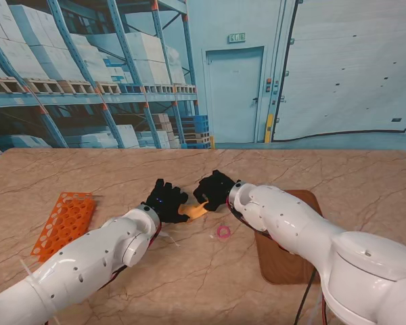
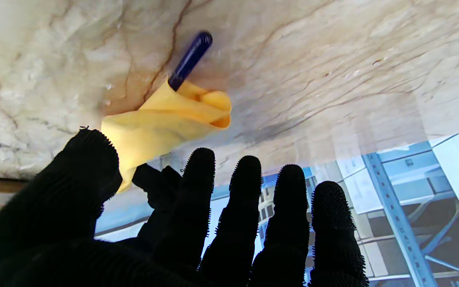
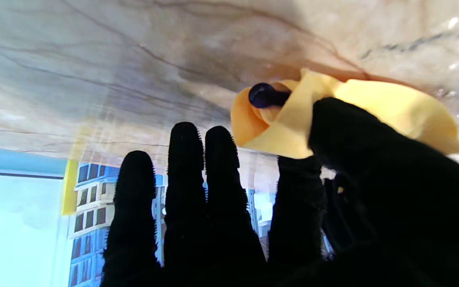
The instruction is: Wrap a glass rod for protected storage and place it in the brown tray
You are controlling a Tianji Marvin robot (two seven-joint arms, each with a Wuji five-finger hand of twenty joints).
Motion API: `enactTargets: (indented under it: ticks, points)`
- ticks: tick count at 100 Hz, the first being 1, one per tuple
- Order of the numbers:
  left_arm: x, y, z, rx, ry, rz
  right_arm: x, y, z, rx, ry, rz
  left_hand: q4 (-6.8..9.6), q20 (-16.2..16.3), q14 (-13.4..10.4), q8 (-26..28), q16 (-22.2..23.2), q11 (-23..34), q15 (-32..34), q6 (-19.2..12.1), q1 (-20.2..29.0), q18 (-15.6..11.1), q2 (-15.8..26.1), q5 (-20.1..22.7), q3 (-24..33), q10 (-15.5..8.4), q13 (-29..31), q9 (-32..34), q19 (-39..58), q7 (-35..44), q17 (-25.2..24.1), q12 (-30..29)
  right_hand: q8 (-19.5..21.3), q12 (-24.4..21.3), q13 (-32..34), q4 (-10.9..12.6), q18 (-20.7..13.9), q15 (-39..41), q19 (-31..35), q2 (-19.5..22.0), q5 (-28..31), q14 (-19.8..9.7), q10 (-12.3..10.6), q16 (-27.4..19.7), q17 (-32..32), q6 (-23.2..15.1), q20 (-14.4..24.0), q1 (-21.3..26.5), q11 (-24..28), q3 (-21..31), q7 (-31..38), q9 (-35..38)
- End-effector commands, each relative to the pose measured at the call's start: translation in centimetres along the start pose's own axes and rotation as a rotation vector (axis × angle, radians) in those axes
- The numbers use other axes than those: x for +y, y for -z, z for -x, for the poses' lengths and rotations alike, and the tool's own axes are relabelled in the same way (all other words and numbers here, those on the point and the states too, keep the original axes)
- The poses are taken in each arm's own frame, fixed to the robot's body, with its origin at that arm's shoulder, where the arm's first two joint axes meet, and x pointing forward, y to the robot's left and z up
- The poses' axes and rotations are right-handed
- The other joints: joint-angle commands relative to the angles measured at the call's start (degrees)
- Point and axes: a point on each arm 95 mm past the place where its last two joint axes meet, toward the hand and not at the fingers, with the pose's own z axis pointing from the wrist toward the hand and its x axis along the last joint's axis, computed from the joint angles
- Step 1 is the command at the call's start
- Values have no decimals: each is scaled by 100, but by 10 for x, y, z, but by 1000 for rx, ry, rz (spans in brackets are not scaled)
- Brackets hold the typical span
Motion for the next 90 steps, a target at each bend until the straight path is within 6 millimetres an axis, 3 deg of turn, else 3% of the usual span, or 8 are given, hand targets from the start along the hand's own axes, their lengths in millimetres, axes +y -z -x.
enactTargets:
  ticks: [1,11,18,41,50,58,74,90]
  points:
    - [-7,-1,-5,7,20,-26,-3,1,-3,5,0,-4,199,-1,-71,-91,-105,-98,-172,99,-151,26,211,-181,-221,120,-287,-312,-223,-274,-161,-41,116,75,-148,100,22,157,212,231,87,31,114,83,-87,-351,1,151,179,196,152,-60]
    - [-10,-4,-6,8,33,-30,0,2,-3,-4,-4,9,224,-141,-136,-221,-196,-206,-360,202,-113,-92,315,-327,-483,132,-521,-597,-608,-496,-301,-105,76,110,-242,32,-15,238,258,223,110,55,167,111,-123,-299,20,196,264,222,152,-161]
    - [-10,-7,-7,6,34,-35,1,3,-3,-10,-6,17,250,-497,-198,-300,-310,-303,-572,274,-53,-123,345,-419,-600,126,-761,-870,-1340,-589,-305,-183,55,133,-314,0,-35,290,288,217,123,73,189,125,-162,-268,31,217,325,228,156,-229]
    - [-4,-16,-10,-24,76,0,5,7,-3,-28,-11,26,258,-870,-253,-604,-636,-618,-1085,429,-146,-239,229,-686,-610,160,-1048,-1232,-2539,-980,-289,-482,26,137,-412,-46,-51,323,315,210,150,107,244,128,-226,-206,41,272,350,214,153,-316]
    - [0,-20,-10,-41,98,34,6,7,-3,-35,-12,26,244,-1277,-248,-800,-908,-778,-1310,545,-188,-594,134,-798,-507,211,-1186,-1378,-3446,-1202,-196,-620,15,131,-456,-62,-59,320,316,208,156,130,278,124,-256,-185,44,288,341,206,145,-355]
    - [3,-24,-12,-58,122,60,7,7,-3,-38,-16,25,239,-1573,-257,-917,-1077,-874,-1405,596,-194,-719,82,-916,-435,246,-1286,-1477,-3909,-1339,-183,-700,12,127,-482,-67,-59,315,317,199,170,148,289,120,-273,-161,46,307,335,211,145,-370]
    - [7,-30,-13,-87,160,110,10,8,-5,-39,-28,30,229,-1825,-289,-857,-1252,-906,-1433,386,-187,-819,103,-1063,-441,195,-1358,-1540,-4338,-1195,-153,-749,27,109,-552,-62,-62,292,309,182,185,176,326,108,-321,-214,51,298,301,223,136,-419]
    - [9,-34,-15,-101,193,124,12,10,-7,-29,-32,26,240,-1843,-298,-789,-1270,-880,-1420,256,-157,-873,87,-1148,-460,156,-1369,-1551,-4441,-1083,-173,-733,74,89,-629,-56,-75,256,274,175,195,180,346,96,-393,-287,50,298,260,230,127,-486]
